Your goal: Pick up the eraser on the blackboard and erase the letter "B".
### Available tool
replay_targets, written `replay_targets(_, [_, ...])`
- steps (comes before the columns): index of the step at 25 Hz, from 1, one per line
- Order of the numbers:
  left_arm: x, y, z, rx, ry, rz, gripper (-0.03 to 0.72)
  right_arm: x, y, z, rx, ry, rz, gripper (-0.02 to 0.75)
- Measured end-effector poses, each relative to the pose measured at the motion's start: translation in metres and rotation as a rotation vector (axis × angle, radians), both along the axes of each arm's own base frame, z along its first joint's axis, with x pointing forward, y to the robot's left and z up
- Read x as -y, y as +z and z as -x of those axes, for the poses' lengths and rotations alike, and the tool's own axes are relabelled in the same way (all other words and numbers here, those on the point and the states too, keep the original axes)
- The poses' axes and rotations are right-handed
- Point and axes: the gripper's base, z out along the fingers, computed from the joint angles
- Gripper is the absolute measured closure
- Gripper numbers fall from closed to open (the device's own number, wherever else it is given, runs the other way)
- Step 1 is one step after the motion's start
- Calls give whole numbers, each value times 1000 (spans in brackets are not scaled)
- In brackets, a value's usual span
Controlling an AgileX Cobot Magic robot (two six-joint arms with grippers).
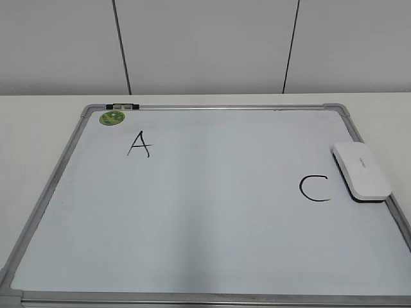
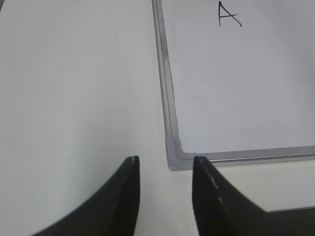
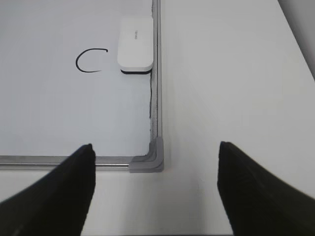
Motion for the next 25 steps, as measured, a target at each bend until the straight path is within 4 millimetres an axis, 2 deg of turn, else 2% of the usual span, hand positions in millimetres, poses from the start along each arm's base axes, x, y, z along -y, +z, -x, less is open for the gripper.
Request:
replay_targets(7, [0, 0, 19, 110, -1, 0, 440, -1, 0, 8, 54, 0, 4, 146])
replay_targets(25, [0, -1, 20, 109, -1, 0, 447, -1, 0, 8, 54, 0, 4, 146])
